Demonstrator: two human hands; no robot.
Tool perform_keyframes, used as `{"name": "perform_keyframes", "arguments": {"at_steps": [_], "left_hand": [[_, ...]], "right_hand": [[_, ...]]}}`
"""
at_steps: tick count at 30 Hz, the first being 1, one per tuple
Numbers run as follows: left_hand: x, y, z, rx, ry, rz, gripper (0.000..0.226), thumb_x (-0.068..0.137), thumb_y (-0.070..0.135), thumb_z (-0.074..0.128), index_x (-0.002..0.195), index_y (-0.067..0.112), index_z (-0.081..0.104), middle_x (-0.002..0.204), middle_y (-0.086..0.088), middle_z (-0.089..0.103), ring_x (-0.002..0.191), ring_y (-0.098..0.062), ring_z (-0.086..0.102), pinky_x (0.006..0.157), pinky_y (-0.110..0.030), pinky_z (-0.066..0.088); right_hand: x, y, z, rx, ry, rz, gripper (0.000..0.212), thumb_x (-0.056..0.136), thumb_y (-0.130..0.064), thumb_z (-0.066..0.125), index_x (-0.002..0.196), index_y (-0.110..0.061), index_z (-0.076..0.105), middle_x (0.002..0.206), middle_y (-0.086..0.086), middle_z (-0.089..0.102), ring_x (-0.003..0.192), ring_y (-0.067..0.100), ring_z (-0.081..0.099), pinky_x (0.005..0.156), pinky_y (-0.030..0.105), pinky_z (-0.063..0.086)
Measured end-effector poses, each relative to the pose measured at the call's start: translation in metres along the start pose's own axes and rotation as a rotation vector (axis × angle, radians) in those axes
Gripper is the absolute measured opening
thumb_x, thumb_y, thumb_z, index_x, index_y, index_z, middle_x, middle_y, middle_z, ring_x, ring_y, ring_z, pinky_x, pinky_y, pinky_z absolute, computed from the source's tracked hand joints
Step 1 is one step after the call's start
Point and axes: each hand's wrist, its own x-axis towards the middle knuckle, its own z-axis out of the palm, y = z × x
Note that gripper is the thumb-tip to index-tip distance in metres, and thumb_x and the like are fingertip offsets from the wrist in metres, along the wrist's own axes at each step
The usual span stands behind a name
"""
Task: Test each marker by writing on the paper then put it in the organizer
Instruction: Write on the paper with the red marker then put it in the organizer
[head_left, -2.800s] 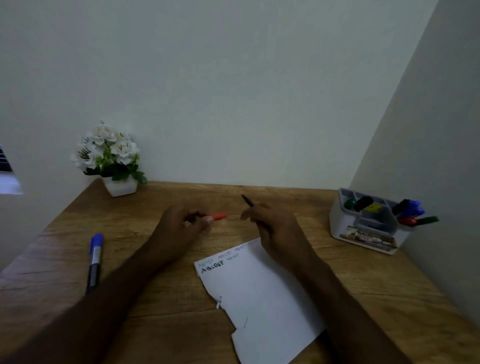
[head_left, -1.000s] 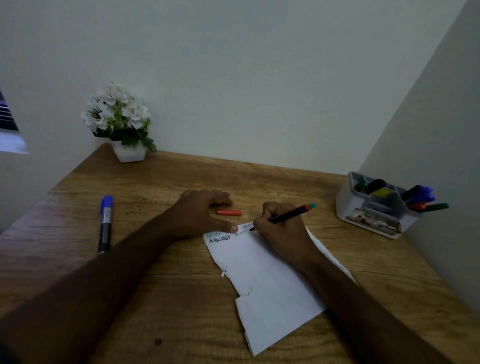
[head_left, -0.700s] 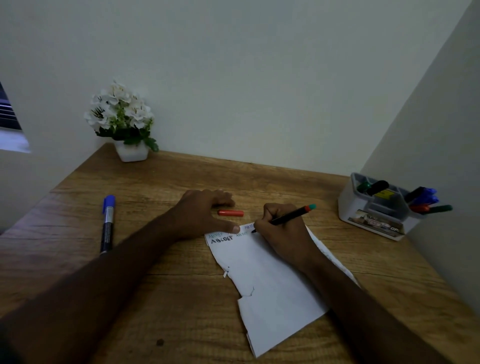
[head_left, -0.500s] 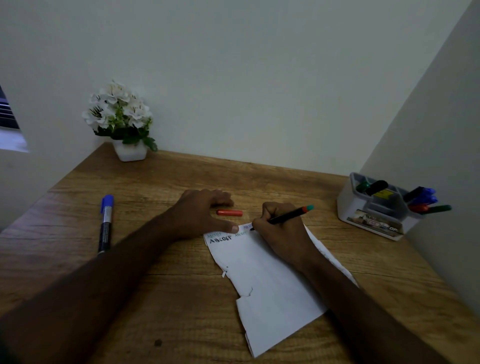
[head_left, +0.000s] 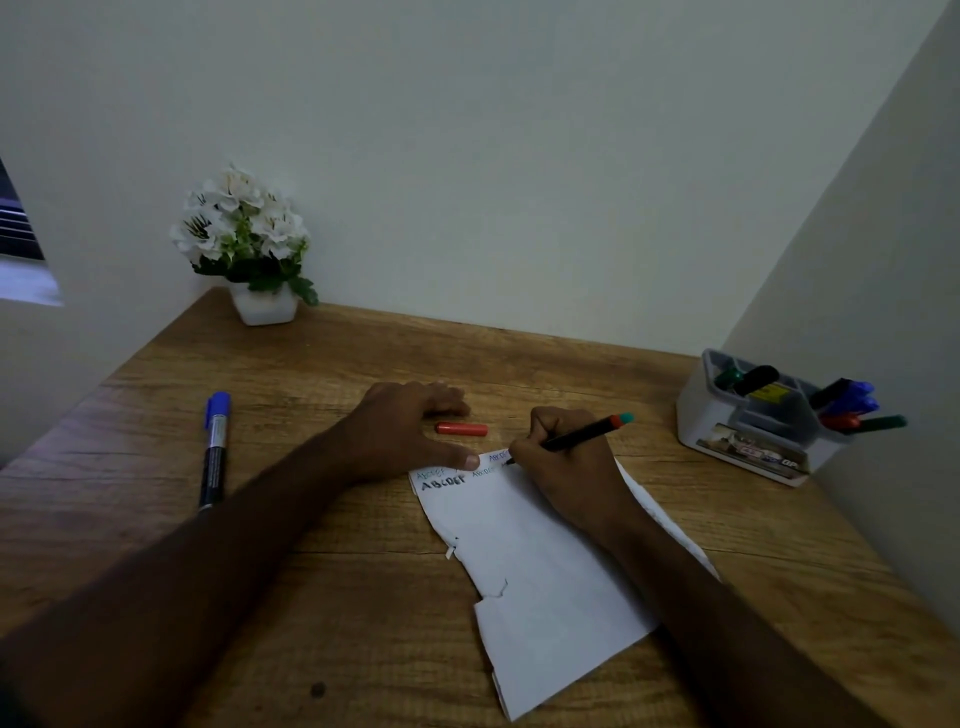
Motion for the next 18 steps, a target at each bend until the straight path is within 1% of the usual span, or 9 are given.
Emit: {"name": "perform_keyframes", "arguments": {"at_steps": [2,4,6,8,10,12,15,18], "left_hand": [[-0.0002,0.0009,-0.0003,0.005,-0.001,-0.004,0.088,0.056,0.078,0.062,0.132,0.035,0.053,0.149,0.013,0.040,0.141,-0.007,0.030,0.118,-0.045,0.019],[-0.0004,0.0019,-0.0007,0.007,0.006,-0.005,0.082,0.062,0.072,0.068,0.133,0.034,0.053,0.150,0.012,0.040,0.141,-0.008,0.031,0.118,-0.044,0.019],[-0.0011,0.0028,-0.0009,0.003,0.013,0.003,0.079,0.065,0.067,0.071,0.134,0.033,0.053,0.150,0.011,0.040,0.141,-0.008,0.030,0.119,-0.043,0.019],[-0.0011,0.0017,-0.0006,-0.003,0.014,0.007,0.077,0.066,0.067,0.071,0.133,0.033,0.054,0.150,0.012,0.040,0.141,-0.007,0.030,0.119,-0.041,0.018],[-0.0002,0.0006,-0.0001,0.000,0.007,0.006,0.081,0.062,0.073,0.068,0.132,0.034,0.054,0.149,0.014,0.040,0.141,-0.006,0.030,0.119,-0.042,0.017],[0.0014,-0.0007,0.0009,0.011,-0.002,0.007,0.087,0.056,0.079,0.060,0.131,0.036,0.054,0.149,0.016,0.040,0.141,-0.004,0.029,0.119,-0.044,0.016],[0.0026,-0.0043,0.0019,0.008,0.001,0.012,0.095,0.050,0.086,0.053,0.131,0.037,0.055,0.148,0.017,0.041,0.141,-0.003,0.029,0.119,-0.043,0.017],[0.0028,-0.0054,0.0027,0.005,0.008,0.019,0.096,0.049,0.087,0.052,0.130,0.036,0.055,0.148,0.017,0.041,0.141,-0.003,0.029,0.119,-0.043,0.018]], "right_hand": [[-0.0001,-0.0011,0.0001,0.003,0.004,-0.001,0.035,0.074,-0.001,0.065,0.051,-0.010,0.040,0.051,-0.001,0.041,0.050,0.006,0.036,0.049,0.026,0.030],[-0.0007,-0.0032,0.0002,-0.005,-0.005,-0.003,0.033,0.070,-0.008,0.063,0.050,-0.016,0.037,0.051,-0.003,0.039,0.050,0.006,0.035,0.049,0.027,0.029],[-0.0010,-0.0043,-0.0005,-0.001,-0.010,-0.005,0.034,0.069,-0.008,0.062,0.050,-0.018,0.035,0.049,-0.006,0.037,0.049,0.006,0.033,0.048,0.025,0.028],[-0.0014,-0.0042,-0.0006,0.009,-0.001,-0.013,0.037,0.070,-0.003,0.063,0.050,-0.018,0.035,0.048,-0.008,0.036,0.049,0.004,0.032,0.047,0.020,0.027],[-0.0009,-0.0030,-0.0007,0.009,0.003,-0.019,0.038,0.071,0.000,0.064,0.050,-0.016,0.037,0.049,-0.006,0.038,0.049,0.003,0.034,0.047,0.017,0.028],[-0.0003,-0.0021,-0.0001,-0.002,-0.003,-0.014,0.038,0.073,0.003,0.065,0.050,-0.015,0.040,0.051,-0.003,0.041,0.049,0.004,0.036,0.048,0.019,0.030],[0.0004,-0.0019,0.0009,0.003,0.003,-0.008,0.039,0.074,0.001,0.065,0.050,-0.016,0.039,0.049,-0.008,0.040,0.049,0.003,0.036,0.048,0.020,0.030],[0.0000,-0.0014,0.0004,0.011,0.017,-0.024,0.034,0.071,-0.004,0.063,0.051,-0.013,0.038,0.049,-0.007,0.037,0.050,0.005,0.033,0.048,0.023,0.029]]}}
